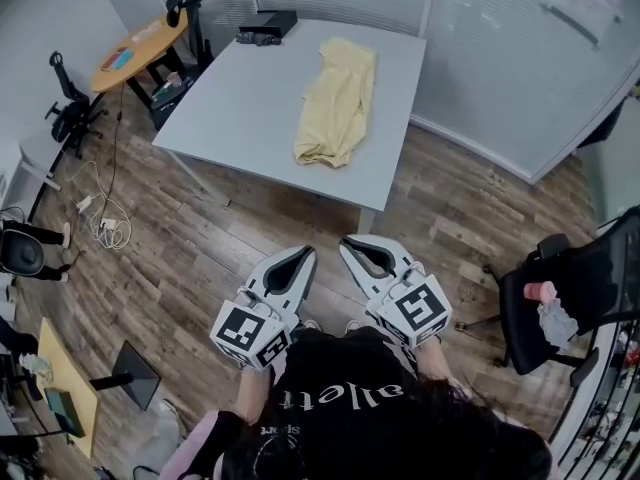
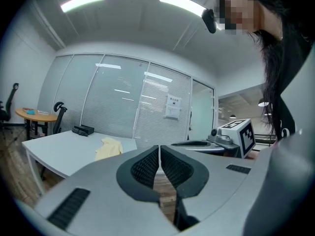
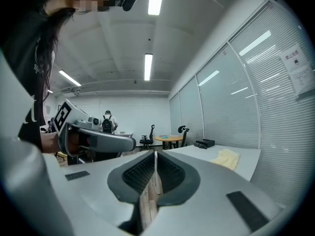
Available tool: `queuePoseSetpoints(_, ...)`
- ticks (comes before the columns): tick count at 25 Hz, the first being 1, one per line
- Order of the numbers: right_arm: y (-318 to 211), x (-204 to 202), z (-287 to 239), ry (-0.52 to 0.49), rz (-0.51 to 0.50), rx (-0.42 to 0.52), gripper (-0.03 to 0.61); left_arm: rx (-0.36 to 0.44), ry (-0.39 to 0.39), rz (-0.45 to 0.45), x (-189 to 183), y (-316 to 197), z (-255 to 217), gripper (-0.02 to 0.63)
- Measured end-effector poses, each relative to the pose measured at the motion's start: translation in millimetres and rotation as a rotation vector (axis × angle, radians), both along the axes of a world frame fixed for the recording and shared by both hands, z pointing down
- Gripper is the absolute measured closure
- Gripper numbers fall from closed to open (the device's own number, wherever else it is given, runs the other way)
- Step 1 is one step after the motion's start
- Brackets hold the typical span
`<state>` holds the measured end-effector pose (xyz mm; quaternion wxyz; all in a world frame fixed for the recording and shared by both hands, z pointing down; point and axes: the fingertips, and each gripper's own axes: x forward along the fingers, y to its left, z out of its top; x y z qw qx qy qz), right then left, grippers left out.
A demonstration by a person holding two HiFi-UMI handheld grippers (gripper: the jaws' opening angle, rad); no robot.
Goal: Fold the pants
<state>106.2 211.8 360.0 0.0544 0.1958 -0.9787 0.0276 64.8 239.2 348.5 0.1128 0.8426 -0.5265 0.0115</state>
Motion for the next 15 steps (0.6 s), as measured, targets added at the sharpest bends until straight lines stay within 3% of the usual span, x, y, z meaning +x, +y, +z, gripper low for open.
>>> queuePoseSetpoints(15,-7,9,16,-0.012,-0.093,-0.026,0.548,-0.040,-0.029,-0.050,19,-5,15,0.581)
